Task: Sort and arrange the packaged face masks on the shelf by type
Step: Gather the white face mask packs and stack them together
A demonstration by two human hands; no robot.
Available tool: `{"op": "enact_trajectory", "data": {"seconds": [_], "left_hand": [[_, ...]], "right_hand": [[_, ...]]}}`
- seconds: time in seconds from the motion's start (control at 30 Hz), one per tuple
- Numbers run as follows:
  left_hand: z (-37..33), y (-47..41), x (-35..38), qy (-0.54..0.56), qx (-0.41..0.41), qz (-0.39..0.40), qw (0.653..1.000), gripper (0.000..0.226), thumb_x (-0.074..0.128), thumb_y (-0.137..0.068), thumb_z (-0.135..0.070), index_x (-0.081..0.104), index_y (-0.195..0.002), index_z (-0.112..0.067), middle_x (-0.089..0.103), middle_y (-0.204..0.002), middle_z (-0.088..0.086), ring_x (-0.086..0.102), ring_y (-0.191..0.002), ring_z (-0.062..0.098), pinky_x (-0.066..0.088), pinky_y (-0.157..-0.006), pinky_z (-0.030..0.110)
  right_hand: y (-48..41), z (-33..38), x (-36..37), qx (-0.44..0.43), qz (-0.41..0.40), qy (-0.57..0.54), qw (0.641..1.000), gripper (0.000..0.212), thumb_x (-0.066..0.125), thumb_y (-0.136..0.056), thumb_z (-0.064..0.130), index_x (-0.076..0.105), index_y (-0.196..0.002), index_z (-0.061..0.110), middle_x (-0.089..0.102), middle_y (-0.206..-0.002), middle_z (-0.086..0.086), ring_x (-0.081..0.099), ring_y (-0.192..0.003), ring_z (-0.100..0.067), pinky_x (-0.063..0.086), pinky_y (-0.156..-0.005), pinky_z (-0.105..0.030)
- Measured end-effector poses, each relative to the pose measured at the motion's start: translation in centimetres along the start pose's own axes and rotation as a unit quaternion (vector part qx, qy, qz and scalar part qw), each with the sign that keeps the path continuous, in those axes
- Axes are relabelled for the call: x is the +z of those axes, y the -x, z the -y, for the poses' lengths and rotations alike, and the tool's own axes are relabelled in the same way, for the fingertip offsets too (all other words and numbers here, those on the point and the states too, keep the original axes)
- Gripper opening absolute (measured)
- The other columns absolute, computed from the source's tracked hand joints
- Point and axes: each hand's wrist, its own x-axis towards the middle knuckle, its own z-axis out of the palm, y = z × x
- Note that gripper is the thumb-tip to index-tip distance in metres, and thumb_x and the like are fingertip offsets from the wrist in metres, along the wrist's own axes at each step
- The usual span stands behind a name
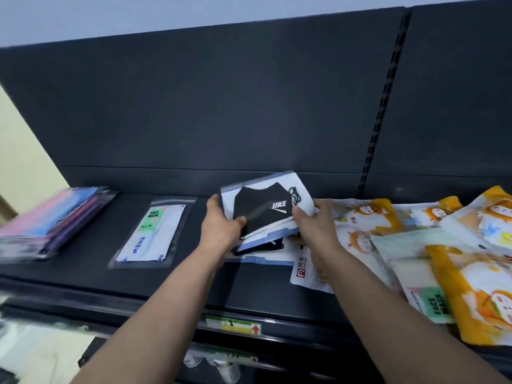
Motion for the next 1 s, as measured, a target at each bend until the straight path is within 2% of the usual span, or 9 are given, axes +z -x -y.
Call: {"op": "enact_trajectory", "data": {"seconds": [0.03, 0.13, 0.2, 0.3, 0.4, 0.6, 0.73, 0.83, 1.0], "left_hand": [[0.2, -0.5, -0.5, -0.039, 0.01, -0.019, 0.999, 0.068, 0.061, -0.088, -0.01, 0.029, -0.146, -0.02, 0.057, -0.127, 0.004, 0.058, -0.113, 0.028, 0.05, -0.094, 0.038], [1.3, -1.8, -1.5, -0.254, 0.028, -0.011, 0.967, 0.059, 0.052, -0.086, -0.006, 0.04, -0.143, -0.018, 0.054, -0.136, 0.011, 0.051, -0.124, 0.031, 0.043, -0.098, 0.037], [1.7, -1.9, -1.2, -0.344, 0.022, 0.008, 0.938, 0.055, 0.05, -0.086, -0.009, 0.044, -0.14, -0.018, 0.05, -0.137, 0.014, 0.047, -0.126, 0.034, 0.042, -0.098, 0.04], [1.3, -1.2, 0.2, -0.436, 0.032, 0.01, 0.9, 0.053, 0.051, -0.084, -0.011, 0.046, -0.136, -0.017, 0.042, -0.137, 0.013, 0.036, -0.127, 0.035, 0.04, -0.097, 0.043], [-0.5, 0.1, 2.4, -0.423, 0.109, 0.012, 0.899, 0.052, 0.052, -0.083, -0.009, 0.049, -0.133, -0.019, 0.046, -0.133, 0.01, 0.036, -0.124, 0.032, 0.041, -0.093, 0.042], [-6.1, 3.1, 10.3, -0.287, 0.239, 0.137, 0.917, 0.03, 0.049, -0.09, -0.018, 0.063, -0.116, -0.025, 0.066, -0.117, -0.001, 0.059, -0.109, 0.022, 0.051, -0.089, 0.035], [-8.5, 5.8, 16.4, -0.29, 0.293, 0.229, 0.882, 0.027, 0.055, -0.09, -0.026, 0.066, -0.115, -0.024, 0.066, -0.118, -0.001, 0.061, -0.107, 0.022, 0.051, -0.09, 0.036], [-9.6, 7.0, 20.7, -0.38, 0.308, 0.276, 0.827, 0.04, 0.058, -0.089, -0.039, 0.058, -0.126, -0.022, 0.058, -0.129, 0.005, 0.051, -0.119, 0.025, 0.047, -0.091, 0.033], [-10.4, 7.2, 24.7, -0.491, 0.305, 0.26, 0.773, 0.064, 0.064, -0.078, -0.056, 0.048, -0.129, -0.021, 0.053, -0.128, 0.008, 0.04, -0.125, 0.03, 0.04, -0.091, 0.038]], "right_hand": [[0.2, -0.1, -0.8, -0.055, 0.014, 0.151, 0.987, 0.041, 0.054, -0.09, 0.031, 0.043, -0.129, 0.026, 0.049, -0.132, -0.003, 0.055, -0.113, -0.025, 0.047, -0.095, -0.042], [0.4, -0.6, -3.5, -0.21, 0.012, 0.506, 0.837, 0.039, 0.051, -0.092, 0.023, 0.049, -0.131, 0.025, 0.044, -0.136, -0.004, 0.045, -0.121, -0.025, 0.045, -0.092, -0.039], [0.8, -0.9, -4.1, -0.228, 0.041, 0.571, 0.788, 0.036, 0.049, -0.092, 0.022, 0.054, -0.127, 0.027, 0.05, -0.133, -0.002, 0.044, -0.122, -0.024, 0.043, -0.094, -0.039], [1.2, -1.5, -4.6, -0.211, 0.082, 0.616, 0.755, 0.04, 0.05, -0.089, 0.021, 0.052, -0.128, 0.029, 0.054, -0.127, -0.002, 0.047, -0.119, -0.025, 0.04, -0.09, -0.038], [1.4, -1.9, -5.7, -0.228, 0.081, 0.607, 0.757, 0.04, 0.053, -0.086, 0.019, 0.052, -0.126, 0.026, 0.057, -0.121, -0.002, 0.053, -0.113, -0.025, 0.041, -0.081, -0.034], [1.8, -0.9, -12.2, -0.23, -0.02, 0.583, 0.779, 0.036, 0.049, -0.092, 0.02, 0.056, -0.126, 0.028, 0.06, -0.123, 0.001, 0.055, -0.112, -0.024, 0.043, -0.085, -0.036], [2.8, -1.0, -18.9, -0.182, -0.084, 0.609, 0.768, 0.032, 0.051, -0.091, 0.026, 0.058, -0.122, 0.03, 0.062, -0.12, 0.002, 0.055, -0.112, -0.023, 0.042, -0.084, -0.036], [3.9, -1.7, -22.8, -0.127, -0.079, 0.619, 0.771, 0.035, 0.049, -0.09, 0.042, 0.055, -0.123, 0.033, 0.059, -0.124, 0.005, 0.051, -0.117, -0.02, 0.039, -0.09, -0.036], [4.4, -2.9, -27.4, -0.051, -0.052, 0.608, 0.791, 0.041, 0.052, -0.087, 0.053, 0.05, -0.123, 0.035, 0.051, -0.131, 0.007, 0.042, -0.126, -0.017, 0.036, -0.1, -0.037]]}}
